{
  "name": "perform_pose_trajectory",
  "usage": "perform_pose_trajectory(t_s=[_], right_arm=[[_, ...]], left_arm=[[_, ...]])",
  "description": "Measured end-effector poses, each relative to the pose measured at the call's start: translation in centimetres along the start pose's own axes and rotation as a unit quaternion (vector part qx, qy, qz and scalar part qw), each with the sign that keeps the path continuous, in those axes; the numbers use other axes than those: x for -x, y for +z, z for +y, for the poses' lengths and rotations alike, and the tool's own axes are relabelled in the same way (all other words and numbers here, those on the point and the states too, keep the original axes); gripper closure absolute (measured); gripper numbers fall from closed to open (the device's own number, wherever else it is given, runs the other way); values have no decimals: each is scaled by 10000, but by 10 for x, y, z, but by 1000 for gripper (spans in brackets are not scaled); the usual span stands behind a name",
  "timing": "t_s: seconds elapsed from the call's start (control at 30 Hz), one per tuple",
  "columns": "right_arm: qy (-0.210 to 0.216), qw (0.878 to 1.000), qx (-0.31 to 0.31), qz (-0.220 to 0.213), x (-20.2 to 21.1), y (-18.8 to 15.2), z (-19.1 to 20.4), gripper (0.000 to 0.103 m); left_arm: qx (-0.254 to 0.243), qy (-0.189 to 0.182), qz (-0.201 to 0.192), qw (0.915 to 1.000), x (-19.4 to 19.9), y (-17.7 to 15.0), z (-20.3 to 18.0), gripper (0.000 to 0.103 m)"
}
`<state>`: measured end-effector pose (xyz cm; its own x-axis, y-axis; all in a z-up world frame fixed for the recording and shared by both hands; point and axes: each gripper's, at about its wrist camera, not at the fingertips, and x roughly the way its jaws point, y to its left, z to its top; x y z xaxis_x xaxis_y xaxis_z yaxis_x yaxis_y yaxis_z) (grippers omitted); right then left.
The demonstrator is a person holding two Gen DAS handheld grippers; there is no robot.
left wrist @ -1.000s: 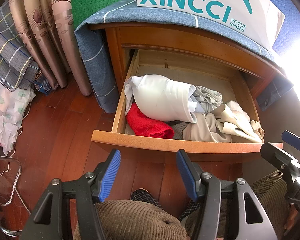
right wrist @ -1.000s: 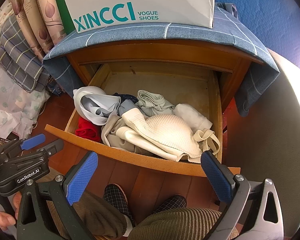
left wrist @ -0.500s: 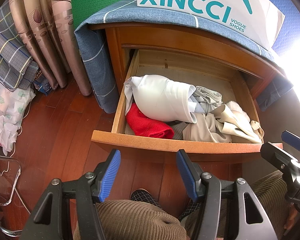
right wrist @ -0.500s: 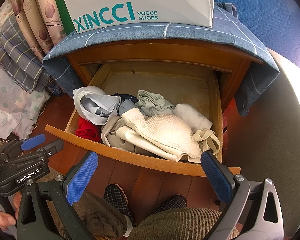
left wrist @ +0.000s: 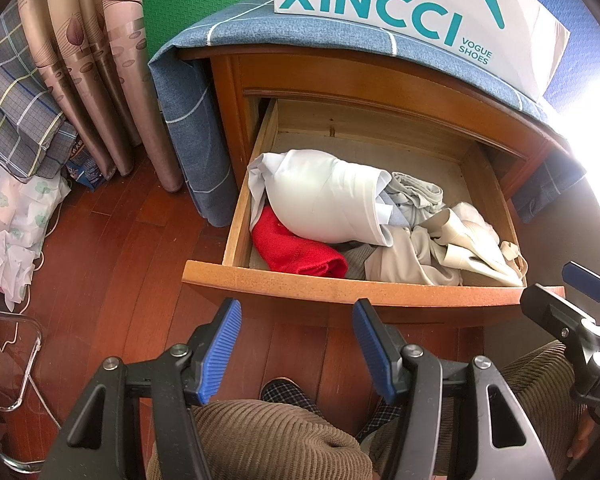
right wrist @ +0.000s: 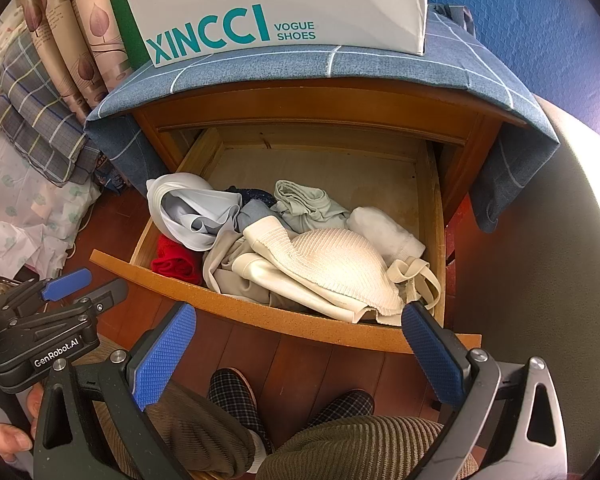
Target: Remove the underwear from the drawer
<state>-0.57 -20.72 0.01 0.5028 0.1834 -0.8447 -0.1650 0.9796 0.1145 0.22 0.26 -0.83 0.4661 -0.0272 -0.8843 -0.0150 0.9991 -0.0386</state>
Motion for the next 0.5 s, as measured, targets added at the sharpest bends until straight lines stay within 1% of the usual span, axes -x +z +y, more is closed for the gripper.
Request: perform_pose_trajectory(t_s=[0.23,0.4,0.5], right_arm=[[16,10000,-26,76,-1,0,0,1],[128,9990,6,428,-11,8,-5,1],[-73,9974,271,668,-19,18,-5,1]], left_arm=[[32,-55,-2,10000,1,0,1,43],[93,-152,9,9998,0,0,5,43],[156,-238,27,9996,0,1,7,43]])
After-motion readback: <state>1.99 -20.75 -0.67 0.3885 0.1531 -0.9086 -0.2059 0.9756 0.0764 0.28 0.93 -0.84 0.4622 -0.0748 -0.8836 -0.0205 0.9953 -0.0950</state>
